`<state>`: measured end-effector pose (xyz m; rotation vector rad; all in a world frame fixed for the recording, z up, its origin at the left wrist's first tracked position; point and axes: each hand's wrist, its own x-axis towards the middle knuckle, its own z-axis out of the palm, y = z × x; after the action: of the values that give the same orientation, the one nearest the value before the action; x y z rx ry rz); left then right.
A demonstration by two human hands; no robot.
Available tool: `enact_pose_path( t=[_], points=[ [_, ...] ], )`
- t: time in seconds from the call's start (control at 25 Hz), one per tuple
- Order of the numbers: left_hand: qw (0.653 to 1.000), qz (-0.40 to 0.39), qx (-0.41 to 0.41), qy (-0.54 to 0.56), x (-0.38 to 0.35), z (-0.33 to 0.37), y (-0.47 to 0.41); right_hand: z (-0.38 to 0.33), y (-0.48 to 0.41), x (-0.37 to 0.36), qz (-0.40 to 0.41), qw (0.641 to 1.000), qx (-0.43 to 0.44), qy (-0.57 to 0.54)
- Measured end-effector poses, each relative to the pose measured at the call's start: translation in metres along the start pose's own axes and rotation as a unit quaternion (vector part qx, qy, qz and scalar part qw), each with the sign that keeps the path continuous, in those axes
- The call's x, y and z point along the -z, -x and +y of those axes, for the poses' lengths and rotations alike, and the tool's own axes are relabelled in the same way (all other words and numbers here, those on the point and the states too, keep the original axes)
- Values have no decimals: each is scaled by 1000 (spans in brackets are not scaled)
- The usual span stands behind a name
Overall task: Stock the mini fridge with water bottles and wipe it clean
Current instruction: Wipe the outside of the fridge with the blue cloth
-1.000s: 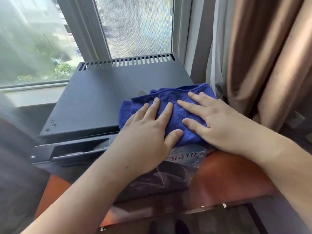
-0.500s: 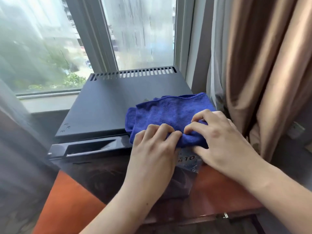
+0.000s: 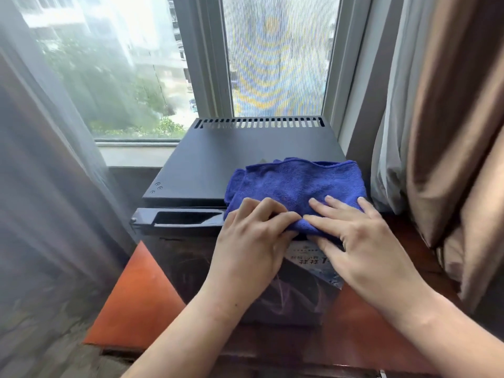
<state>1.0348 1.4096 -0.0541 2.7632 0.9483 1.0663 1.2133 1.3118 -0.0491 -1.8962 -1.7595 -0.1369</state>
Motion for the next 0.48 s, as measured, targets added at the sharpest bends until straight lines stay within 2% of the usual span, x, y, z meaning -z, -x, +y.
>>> enact_pose_path(
  t=[0.36, 0.48],
  points=[
    [994, 43, 88, 38, 44, -95, 37, -88, -44, -53, -40, 998, 27, -32],
    [995, 56, 83, 17, 61, -130, 52, -124, -64, -72, -66, 997, 44, -24]
  ],
)
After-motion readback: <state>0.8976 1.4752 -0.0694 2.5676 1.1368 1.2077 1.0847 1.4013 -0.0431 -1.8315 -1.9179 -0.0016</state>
